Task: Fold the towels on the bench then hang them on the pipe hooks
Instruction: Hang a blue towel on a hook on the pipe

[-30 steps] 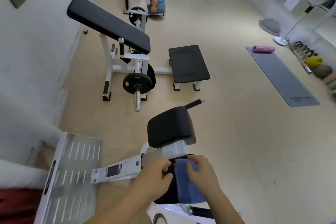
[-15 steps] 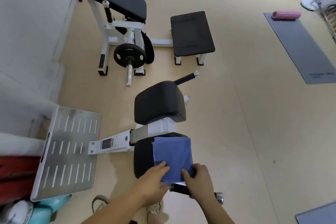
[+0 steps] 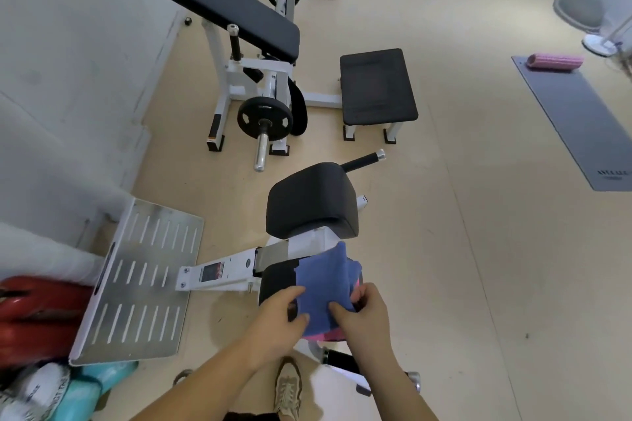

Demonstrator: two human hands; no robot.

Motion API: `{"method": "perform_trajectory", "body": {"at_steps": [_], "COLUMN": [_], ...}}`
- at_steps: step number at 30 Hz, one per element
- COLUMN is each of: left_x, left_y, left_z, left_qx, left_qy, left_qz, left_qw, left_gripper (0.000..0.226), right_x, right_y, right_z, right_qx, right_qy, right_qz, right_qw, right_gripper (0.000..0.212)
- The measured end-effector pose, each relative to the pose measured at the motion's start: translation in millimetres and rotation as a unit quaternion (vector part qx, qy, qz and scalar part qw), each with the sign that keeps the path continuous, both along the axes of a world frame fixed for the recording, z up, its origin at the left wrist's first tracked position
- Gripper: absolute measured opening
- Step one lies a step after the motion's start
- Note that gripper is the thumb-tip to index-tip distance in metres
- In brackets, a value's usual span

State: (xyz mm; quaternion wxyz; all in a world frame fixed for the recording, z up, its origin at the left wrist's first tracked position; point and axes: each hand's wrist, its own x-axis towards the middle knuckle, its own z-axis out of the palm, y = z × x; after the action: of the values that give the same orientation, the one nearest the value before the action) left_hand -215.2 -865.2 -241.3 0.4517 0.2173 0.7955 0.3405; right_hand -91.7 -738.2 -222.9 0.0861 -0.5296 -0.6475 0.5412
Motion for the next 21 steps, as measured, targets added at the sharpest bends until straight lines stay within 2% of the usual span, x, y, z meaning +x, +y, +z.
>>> {"method": "perform_trajectory", "body": {"at_steps": [2,4,6,7,9,10,12,14,15,16,18,21], "left_x": [-12.0,-27.8,-44.3,-50.5,-61.3,-66.4,-77.9,-92.5,-100.5,-108.2,-123.9,-146.3], "left_y": [-1.1,-5.8,-14.7,-20.3,-36.2,-46.6,-72.7,-103.6,-120.9,-137.8,-172.0,-224.9], "left_z": [23.6,52.3,78.6,90.7,114.1,128.0,149.6,163.5,167.4,172.1,186.7,207.7], "left_qx": [0.039,0.059,0.075,0.087,0.081,0.075,0.069,0.060,0.059,0.063,0.100,0.161], "left_qy": [0.072,0.170,0.246,0.272,0.313,0.308,0.240,0.217,0.215,0.204,0.173,0.123], "left_qz": [0.014,-0.046,-0.117,-0.149,-0.161,-0.131,-0.022,0.054,0.087,0.127,0.212,0.341], "left_qw": [0.997,0.983,0.959,0.947,0.933,0.939,0.968,0.973,0.971,0.969,0.957,0.918], "left_gripper": [0.062,0.084,0.099,0.096,0.074,0.060,0.049,0.031,0.019,0.016,0.018,0.021], "right_x": [-10.3,-25.0,-42.9,-53.0,-77.8,-91.9,-121.4,-150.4,-164.8,-179.3,-208.6,-249.0], "right_y": [-1.2,-4.5,-7.6,-9.9,-17.3,-22.3,-36.9,-56.2,-66.7,-76.9,-97.3,-127.4], "right_z": [15.0,39.0,61.1,73.8,99.6,111.0,131.2,147.3,153.3,156.6,163.3,178.3], "right_qx": [0.016,0.015,0.052,0.061,0.052,0.053,0.072,0.094,0.093,0.091,0.098,0.110], "right_qy": [0.028,0.032,0.077,0.096,0.106,0.110,0.117,0.128,0.139,0.148,0.141,0.096], "right_qz": [0.039,0.102,0.187,0.230,0.320,0.356,0.405,0.426,0.436,0.455,0.517,0.583], "right_qw": [0.999,0.994,0.978,0.966,0.940,0.926,0.904,0.891,0.884,0.873,0.839,0.799], "right_gripper": [0.028,0.026,0.027,0.030,0.035,0.036,0.037,0.040,0.043,0.046,0.043,0.033]}}
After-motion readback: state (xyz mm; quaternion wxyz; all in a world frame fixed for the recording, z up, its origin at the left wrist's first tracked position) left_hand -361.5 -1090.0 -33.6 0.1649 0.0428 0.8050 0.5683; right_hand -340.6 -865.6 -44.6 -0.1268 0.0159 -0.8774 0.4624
